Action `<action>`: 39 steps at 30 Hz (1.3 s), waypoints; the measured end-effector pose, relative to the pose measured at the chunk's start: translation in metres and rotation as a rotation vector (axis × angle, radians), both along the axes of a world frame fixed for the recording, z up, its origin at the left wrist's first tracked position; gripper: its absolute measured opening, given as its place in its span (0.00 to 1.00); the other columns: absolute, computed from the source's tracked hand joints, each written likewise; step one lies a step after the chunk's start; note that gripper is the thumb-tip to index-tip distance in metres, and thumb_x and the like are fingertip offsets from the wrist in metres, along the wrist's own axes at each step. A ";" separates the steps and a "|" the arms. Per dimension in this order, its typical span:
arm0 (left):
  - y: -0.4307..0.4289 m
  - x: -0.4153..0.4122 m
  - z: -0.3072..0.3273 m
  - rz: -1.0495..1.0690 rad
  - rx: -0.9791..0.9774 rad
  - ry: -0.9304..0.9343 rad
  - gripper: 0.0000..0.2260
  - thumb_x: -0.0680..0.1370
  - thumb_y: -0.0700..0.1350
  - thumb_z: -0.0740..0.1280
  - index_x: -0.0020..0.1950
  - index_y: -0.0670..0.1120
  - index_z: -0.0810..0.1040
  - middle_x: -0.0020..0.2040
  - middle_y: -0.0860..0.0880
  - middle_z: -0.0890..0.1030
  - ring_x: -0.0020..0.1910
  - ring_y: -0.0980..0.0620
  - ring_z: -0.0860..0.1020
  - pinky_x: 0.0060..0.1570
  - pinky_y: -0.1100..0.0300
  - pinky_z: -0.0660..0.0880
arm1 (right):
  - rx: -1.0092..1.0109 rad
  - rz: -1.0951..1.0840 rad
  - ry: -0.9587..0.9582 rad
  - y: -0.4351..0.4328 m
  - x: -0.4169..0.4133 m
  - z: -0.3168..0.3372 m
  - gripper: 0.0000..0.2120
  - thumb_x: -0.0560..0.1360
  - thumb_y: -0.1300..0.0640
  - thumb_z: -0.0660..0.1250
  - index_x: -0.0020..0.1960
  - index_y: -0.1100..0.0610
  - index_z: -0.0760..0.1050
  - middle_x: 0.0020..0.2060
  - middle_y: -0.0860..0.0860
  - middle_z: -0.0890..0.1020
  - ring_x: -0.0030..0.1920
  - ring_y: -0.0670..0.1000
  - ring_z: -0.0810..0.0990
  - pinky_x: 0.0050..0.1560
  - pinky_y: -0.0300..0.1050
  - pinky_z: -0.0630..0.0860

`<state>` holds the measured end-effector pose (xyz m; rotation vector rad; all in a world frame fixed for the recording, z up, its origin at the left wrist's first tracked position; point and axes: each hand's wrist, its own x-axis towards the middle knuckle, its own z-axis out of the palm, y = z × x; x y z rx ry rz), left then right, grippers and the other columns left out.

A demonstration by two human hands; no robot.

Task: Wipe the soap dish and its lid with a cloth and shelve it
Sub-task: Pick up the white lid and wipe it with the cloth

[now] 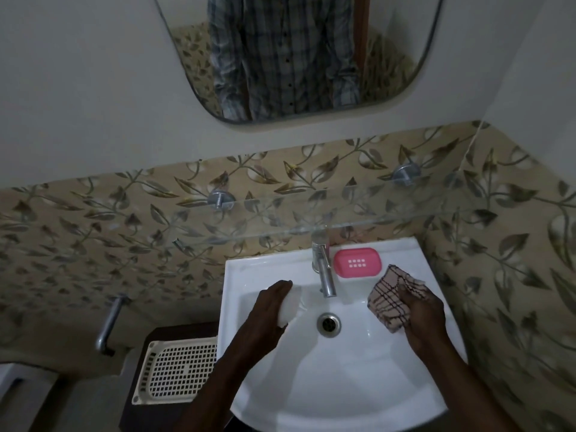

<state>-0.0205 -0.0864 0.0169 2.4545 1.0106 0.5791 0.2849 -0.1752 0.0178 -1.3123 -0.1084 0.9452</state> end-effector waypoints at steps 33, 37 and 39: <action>-0.014 0.058 0.067 0.277 -1.252 -0.838 0.25 0.83 0.58 0.53 0.74 0.46 0.70 0.67 0.41 0.79 0.66 0.42 0.78 0.66 0.45 0.73 | -0.001 0.351 -0.041 0.001 -0.070 0.083 0.23 0.67 0.77 0.65 0.58 0.61 0.79 0.49 0.59 0.86 0.49 0.62 0.85 0.52 0.61 0.82; -0.010 0.053 0.068 0.347 -1.464 -0.991 0.29 0.79 0.61 0.58 0.66 0.39 0.79 0.62 0.36 0.81 0.58 0.39 0.82 0.51 0.48 0.81 | 0.083 0.249 0.184 0.009 -0.063 0.095 0.17 0.69 0.77 0.66 0.55 0.67 0.79 0.48 0.64 0.85 0.47 0.64 0.85 0.52 0.62 0.82; -0.006 0.047 0.066 0.356 -1.531 -1.007 0.30 0.77 0.62 0.61 0.65 0.38 0.78 0.59 0.34 0.81 0.52 0.36 0.82 0.50 0.46 0.80 | 0.138 0.223 0.175 0.007 -0.057 0.096 0.16 0.71 0.76 0.65 0.57 0.65 0.79 0.50 0.63 0.85 0.50 0.64 0.84 0.55 0.63 0.80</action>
